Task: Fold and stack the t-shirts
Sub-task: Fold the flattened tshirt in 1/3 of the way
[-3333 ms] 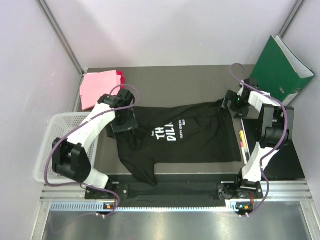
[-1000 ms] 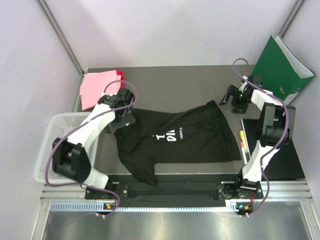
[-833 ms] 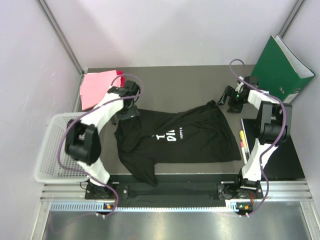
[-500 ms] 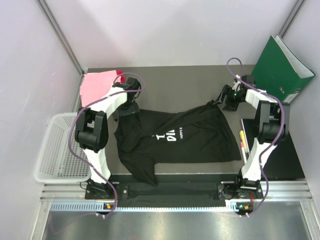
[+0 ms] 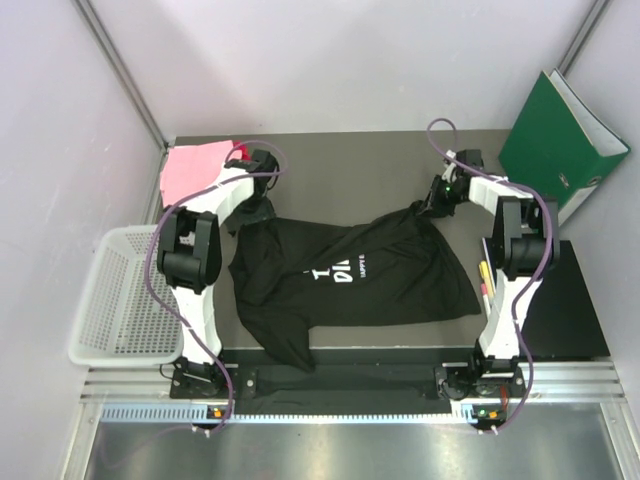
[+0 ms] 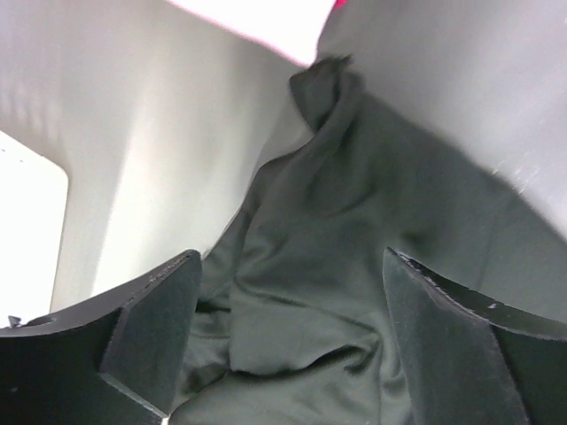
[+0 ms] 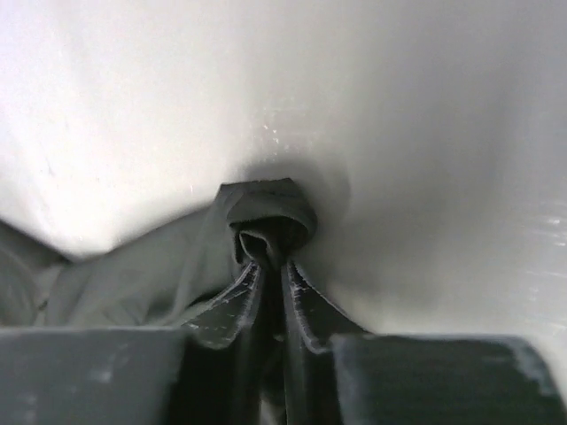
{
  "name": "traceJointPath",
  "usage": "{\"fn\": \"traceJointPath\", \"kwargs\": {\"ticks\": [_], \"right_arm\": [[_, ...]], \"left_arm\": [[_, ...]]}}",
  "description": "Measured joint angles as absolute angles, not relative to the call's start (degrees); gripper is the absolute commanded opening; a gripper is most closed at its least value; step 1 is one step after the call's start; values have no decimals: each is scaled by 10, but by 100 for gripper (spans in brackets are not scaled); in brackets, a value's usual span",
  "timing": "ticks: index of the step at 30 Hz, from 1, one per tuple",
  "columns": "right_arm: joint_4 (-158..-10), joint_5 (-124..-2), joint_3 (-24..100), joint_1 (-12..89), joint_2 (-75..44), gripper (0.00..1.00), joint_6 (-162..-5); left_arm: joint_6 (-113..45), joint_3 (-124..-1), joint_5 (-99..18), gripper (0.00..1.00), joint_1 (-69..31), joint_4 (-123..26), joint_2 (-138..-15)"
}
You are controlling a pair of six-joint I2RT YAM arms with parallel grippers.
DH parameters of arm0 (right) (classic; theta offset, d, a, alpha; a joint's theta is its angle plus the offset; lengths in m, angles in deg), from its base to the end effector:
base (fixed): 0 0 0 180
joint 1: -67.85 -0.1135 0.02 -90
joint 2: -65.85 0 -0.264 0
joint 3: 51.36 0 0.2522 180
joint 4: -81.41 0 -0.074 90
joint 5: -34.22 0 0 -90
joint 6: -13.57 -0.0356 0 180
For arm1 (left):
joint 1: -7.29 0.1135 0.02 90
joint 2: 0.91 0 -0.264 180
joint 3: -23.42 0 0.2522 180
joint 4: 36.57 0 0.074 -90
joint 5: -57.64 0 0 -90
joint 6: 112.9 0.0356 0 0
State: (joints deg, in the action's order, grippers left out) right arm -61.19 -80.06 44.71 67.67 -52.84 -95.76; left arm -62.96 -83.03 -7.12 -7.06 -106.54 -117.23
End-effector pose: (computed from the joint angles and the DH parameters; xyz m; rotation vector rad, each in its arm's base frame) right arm 0.4327 0.0160 0.1559 0.2869 2.6077 0.6741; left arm 0.3954 -0.0855 0.2024 -0.6657 2.6710 0.4362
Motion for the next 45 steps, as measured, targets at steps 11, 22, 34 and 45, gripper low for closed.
{"fn": "traceJointPath", "kwargs": {"ticks": [11, 22, 34, 45], "right_arm": [[-608, -740, 453, 662, -526, 0, -964], [-607, -638, 415, 725, -461, 0, -955], [-614, -625, 390, 752, -452, 0, -955], [-617, -629, 402, 755, -474, 1, -956]], "left_arm": [[-625, -871, -73, 3, -70, -1057, -1238], [-614, -918, -78, 0, -70, -1047, -1248], [-598, -1024, -115, 0, -70, -1020, -1273], [-583, -1126, -125, 74, -66, -1024, -1349]]}}
